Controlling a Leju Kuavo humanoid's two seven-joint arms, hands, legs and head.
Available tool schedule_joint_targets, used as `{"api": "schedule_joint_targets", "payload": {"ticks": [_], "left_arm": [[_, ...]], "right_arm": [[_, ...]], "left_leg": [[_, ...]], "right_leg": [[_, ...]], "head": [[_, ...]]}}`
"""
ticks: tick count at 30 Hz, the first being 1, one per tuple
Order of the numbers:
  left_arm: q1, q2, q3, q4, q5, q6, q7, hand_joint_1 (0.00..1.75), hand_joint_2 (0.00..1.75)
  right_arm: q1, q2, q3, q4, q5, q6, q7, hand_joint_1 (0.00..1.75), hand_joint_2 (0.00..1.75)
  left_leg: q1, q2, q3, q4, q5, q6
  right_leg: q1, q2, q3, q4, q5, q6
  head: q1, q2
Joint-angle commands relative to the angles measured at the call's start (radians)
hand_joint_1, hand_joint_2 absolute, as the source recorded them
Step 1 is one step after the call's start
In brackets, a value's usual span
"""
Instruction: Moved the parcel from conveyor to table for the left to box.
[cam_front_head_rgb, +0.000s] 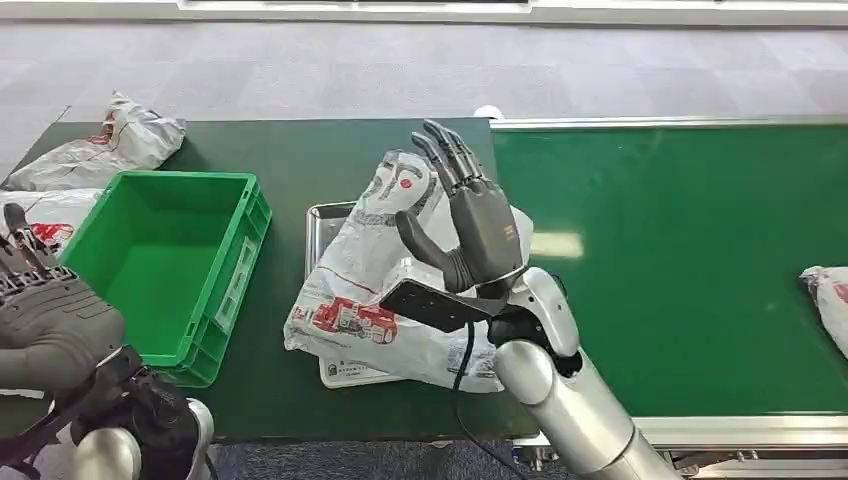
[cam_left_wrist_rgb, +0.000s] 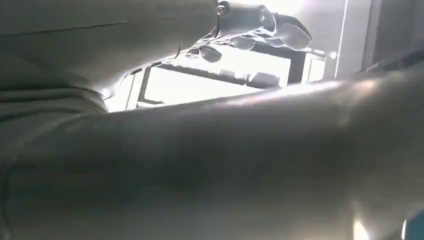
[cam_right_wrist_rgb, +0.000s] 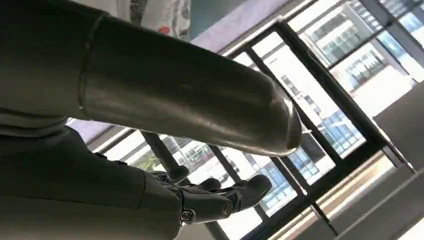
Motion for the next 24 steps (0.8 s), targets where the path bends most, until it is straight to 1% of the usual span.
{"api": "schedule_joint_targets", "payload": {"ticks": [1, 3, 4, 5, 6, 7, 8, 10, 11, 12, 13, 14, 15, 16, 17, 18, 19, 20, 21, 23, 24], "left_arm": [[-0.014, 0.013, -0.003, 0.035, -0.184, 0.047, 0.039, 0.00, 0.00], [-0.013, 0.013, -0.003, 0.038, -0.216, 0.028, 0.053, 0.00, 0.00], [-0.013, 0.011, -0.002, 0.040, -0.230, 0.025, 0.054, 0.00, 0.00], [-0.014, 0.009, -0.003, 0.041, -0.231, 0.025, 0.054, 0.00, 0.00], [-0.013, 0.017, -0.007, 0.046, -0.251, 0.016, 0.062, 0.00, 0.00], [-0.011, 0.018, -0.011, 0.048, -0.287, 0.006, 0.075, 0.00, 0.00], [-0.009, 0.028, -0.025, 0.051, -0.340, -0.033, 0.113, 0.00, 0.00], [-0.012, 0.055, -0.039, 0.064, -0.475, -0.073, 0.156, 0.00, 0.00], [-0.022, 0.065, -0.044, 0.069, -0.539, -0.110, 0.189, 0.00, 0.00], [-0.035, 0.074, -0.046, 0.083, -0.570, -0.139, 0.209, 0.00, 0.00], [-0.062, 0.101, -0.063, 0.106, -0.609, -0.194, 0.241, 0.00, 0.00], [-0.096, 0.124, -0.075, 0.149, -0.646, -0.216, 0.253, 0.00, 0.00], [-0.122, 0.152, -0.092, 0.182, -0.701, -0.241, 0.275, 0.00, 0.00], [-0.152, 0.180, -0.116, 0.217, -0.735, -0.287, 0.298, 0.00, 1.75], [-0.183, 0.191, -0.128, 0.252, -0.757, -0.314, 0.308, 0.00, 1.75], [-0.202, 0.196, -0.137, 0.276, -0.768, -0.322, 0.307, 0.00, 1.75], [-0.256, 0.220, -0.173, 0.330, -0.807, -0.362, 0.324, 0.00, 1.75], [-0.279, 0.217, -0.177, 0.356, -0.808, -0.362, 0.324, 0.00, 1.75], [-0.285, 0.216, -0.175, 0.358, -0.807, -0.363, 0.325, 0.00, 1.75], [-0.285, 0.216, -0.175, 0.358, -0.807, -0.363, 0.325, 0.00, 1.75], [-0.285, 0.216, -0.175, 0.358, -0.807, -0.363, 0.325, 0.00, 1.75]], "right_arm": [[0.163, -0.037, -0.151, -0.408, -0.057, -0.240, -0.093, 0.00, 0.00], [0.216, -0.044, -0.168, -0.486, 0.003, -0.324, -0.123, 0.00, 0.00], [0.244, -0.051, -0.166, -0.522, -0.002, -0.350, -0.144, 0.00, 0.00], [0.258, -0.054, -0.164, -0.533, -0.002, -0.352, -0.145, 0.00, 0.00], [0.269, -0.048, -0.169, -0.550, 0.016, -0.387, -0.170, 0.00, 1.75], [0.294, -0.042, -0.179, -0.571, 0.047, -0.443, -0.189, 0.00, 1.75], [0.325, -0.044, -0.186, -0.598, 0.071, -0.492, -0.207, 0.00, 1.75], [0.364, -0.057, -0.199, -0.620, 0.093, -0.502, -0.211, 0.00, 1.75], [0.387, -0.054, -0.216, -0.628, 0.070, -0.502, -0.227, 0.00, 1.75], [0.408, -0.047, -0.233, -0.627, 0.039, -0.502, -0.268, 0.00, 1.75], [0.431, -0.040, -0.253, -0.628, 0.012, -0.502, -0.319, 0.00, 1.75], [0.454, -0.028, -0.272, -0.621, -0.026, -0.502, -0.378, 0.00, 1.75], [0.460, -0.038, -0.268, -0.605, -0.038, -0.502, -0.407, 0.00, 1.75], [0.461, -0.034, -0.275, -0.592, -0.046, -0.502, -0.425, 0.00, 1.75], [0.460, -0.032, -0.280, -0.574, -0.066, -0.502, -0.442, 0.00, 1.75], [0.460, -0.032, -0.282, -0.561, -0.080, -0.502, -0.451, 0.00, 1.75], [0.461, -0.031, -0.287, -0.544, -0.092, -0.502, -0.448, 0.00, 1.75], [0.459, -0.029, -0.289, -0.536, -0.097, -0.502, -0.455, 0.00, 1.75], [0.458, -0.029, -0.290, -0.535, -0.097, -0.502, -0.456, 0.00, 1.75], [0.458, -0.029, -0.290, -0.535, -0.097, -0.502, -0.456, 0.00, 1.75], [0.458, -0.029, -0.290, -0.535, -0.097, -0.502, -0.456, 0.00, 1.75]], "left_leg": [[-0.001, -0.006, -0.002, -0.001, 0.001, 0.001], [0.000, -0.006, 0.000, -0.002, 0.001, 0.001], [0.000, -0.005, -0.001, -0.001, 0.001, 0.001], [0.000, -0.006, 0.000, -0.002, 0.001, 0.001], [-0.001, -0.006, -0.001, -0.001, 0.001, 0.001], [0.000, -0.003, -0.001, -0.001, 0.000, 0.001], [-0.001, -0.004, 0.000, -0.002, 0.001, 0.001], [-0.001, -0.004, 0.000, -0.002, 0.001, 0.001], [0.000, -0.005, 0.000, -0.002, 0.001, 0.001], [0.000, -0.005, -0.001, -0.002, 0.000, 0.001], [-0.001, -0.006, 0.000, -0.003, 0.001, 0.001], [0.000, -0.005, 0.000, -0.002, 0.000, 0.001], [-0.001, -0.004, 0.001, -0.002, 0.000, 0.000], [0.000, -0.006, 0.001, -0.003, 0.002, 0.001], [-0.001, -0.006, 0.001, -0.002, 0.002, 0.000], [0.000, -0.004, 0.001, -0.001, 0.001, 0.000], [-0.001, -0.005, 0.001, -0.003, 0.002, 0.000], [0.000, -0.003, 0.001, -0.001, 0.001, 0.000], [0.000, -0.005, 0.000, -0.003, 0.003, 0.000], [0.000, -0.003, 0.001, -0.001, 0.002, -0.001], [-0.001, -0.003, 0.000, -0.003, 0.004, -0.001]], "right_leg": [[0.000, -0.007, 0.000, 0.000, -0.001, 0.000], [0.000, -0.007, 0.002, -0.002, -0.001, 0.000], [0.000, -0.007, 0.001, -0.001, -0.001, 0.000], [0.000, -0.008, 0.002, -0.002, -0.001, 0.000], [-0.001, -0.007, 0.002, -0.002, -0.001, 0.000], [0.000, -0.004, 0.001, -0.001, -0.001, 0.000], [-0.001, -0.006, 0.002, -0.002, -0.001, 0.000], [-0.001, -0.006, 0.001, -0.002, 0.000, 0.000], [0.000, -0.006, 0.001, -0.002, -0.001, 0.000], [0.000, -0.007, 0.001, -0.002, -0.001, 0.000], [0.000, -0.008, 0.002, -0.003, -0.001, 0.000], [0.000, -0.007, 0.002, -0.002, -0.001, 0.000], [0.000, -0.005, 0.002, -0.002, -0.001, 0.000], [0.000, -0.008, 0.002, -0.003, 0.000, 0.000], [0.000, -0.008, 0.002, -0.002, -0.001, 0.000], [0.000, -0.005, 0.001, -0.001, -0.001, 0.000], [0.000, -0.007, 0.002, -0.003, 0.000, 0.000], [0.000, -0.005, 0.002, -0.001, 0.000, 0.000], [0.000, -0.008, 0.001, -0.002, 0.001, -0.001], [0.000, -0.004, 0.001, -0.001, 0.001, -0.001], [0.000, -0.005, 0.001, -0.002, 0.002, -0.001]], "head": [[0.000, 0.000], [0.000, 0.000], [0.000, 0.000], [0.000, 0.000], [0.000, 0.000], [0.000, 0.000], [0.000, 0.000], [0.000, 0.000], [0.000, 0.000], [0.000, 0.000], [0.000, 0.000], [0.000, 0.000], [0.000, 0.000], [0.000, 0.000], [0.000, 0.000], [0.000, 0.000], [0.000, 0.000], [0.000, 0.000], [0.000, 0.000], [0.000, 0.000], [0.000, 0.000]]}}
